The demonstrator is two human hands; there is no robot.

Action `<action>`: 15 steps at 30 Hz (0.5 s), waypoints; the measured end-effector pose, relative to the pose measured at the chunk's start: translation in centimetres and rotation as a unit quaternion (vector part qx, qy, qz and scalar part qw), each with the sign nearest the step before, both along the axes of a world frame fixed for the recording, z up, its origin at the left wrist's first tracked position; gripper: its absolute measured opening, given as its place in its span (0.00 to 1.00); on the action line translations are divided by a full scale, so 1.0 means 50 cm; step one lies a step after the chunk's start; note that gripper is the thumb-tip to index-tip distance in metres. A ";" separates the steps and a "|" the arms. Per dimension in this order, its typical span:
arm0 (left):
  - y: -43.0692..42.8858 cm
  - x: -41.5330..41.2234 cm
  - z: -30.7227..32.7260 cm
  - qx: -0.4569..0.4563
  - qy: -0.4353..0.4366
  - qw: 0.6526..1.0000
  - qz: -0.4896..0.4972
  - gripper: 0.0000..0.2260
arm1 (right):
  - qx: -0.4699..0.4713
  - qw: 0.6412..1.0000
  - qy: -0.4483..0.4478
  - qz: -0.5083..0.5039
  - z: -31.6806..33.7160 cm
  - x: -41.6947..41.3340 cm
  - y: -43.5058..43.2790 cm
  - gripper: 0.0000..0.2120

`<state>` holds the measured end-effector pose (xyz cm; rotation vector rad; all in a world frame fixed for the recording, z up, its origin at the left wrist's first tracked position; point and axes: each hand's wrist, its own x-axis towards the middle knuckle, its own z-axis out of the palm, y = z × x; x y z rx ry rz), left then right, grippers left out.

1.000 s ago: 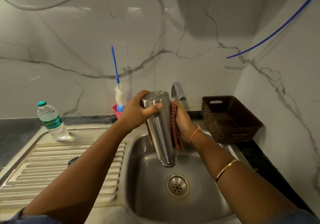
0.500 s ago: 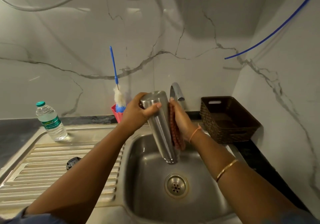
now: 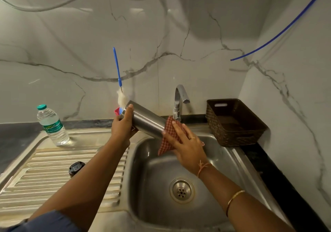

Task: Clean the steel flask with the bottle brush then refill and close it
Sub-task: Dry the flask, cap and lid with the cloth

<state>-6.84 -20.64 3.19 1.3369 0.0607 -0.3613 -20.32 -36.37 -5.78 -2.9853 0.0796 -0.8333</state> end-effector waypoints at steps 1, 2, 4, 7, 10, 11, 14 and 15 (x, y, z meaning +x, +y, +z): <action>0.002 0.001 -0.002 -0.019 0.008 1.000 -0.003 0.26 | 0.052 0.999 0.005 0.007 0.012 0.002 -0.008 0.46; 0.005 0.003 -0.005 -0.036 0.014 0.999 -0.005 0.26 | 0.121 0.992 0.022 0.009 0.022 0.005 -0.015 0.46; 0.008 0.006 -0.016 -0.060 0.025 0.998 -0.006 0.26 | 0.247 0.968 0.044 0.013 0.032 0.005 -0.025 0.45; 0.015 0.004 -0.041 -0.078 0.046 0.996 -0.010 0.27 | 0.365 0.925 0.102 0.023 0.044 0.002 -0.042 0.42; 0.017 0.002 -0.069 -0.106 0.106 0.989 0.002 0.28 | 0.522 0.848 0.086 0.035 0.052 -0.002 -0.043 0.36; 0.014 0.001 -0.079 -0.120 0.133 0.984 0.008 0.28 | 0.587 0.807 0.054 0.027 0.058 -0.002 -0.036 0.31; 0.000 -0.010 -0.106 -0.149 0.204 0.967 0.023 0.29 | 0.666 0.743 -0.055 -0.030 0.067 0.006 -0.017 0.22; -0.005 -0.014 -0.115 -0.142 0.225 0.964 0.025 0.29 | 0.654 0.752 -0.073 -0.050 0.073 0.007 -0.013 0.19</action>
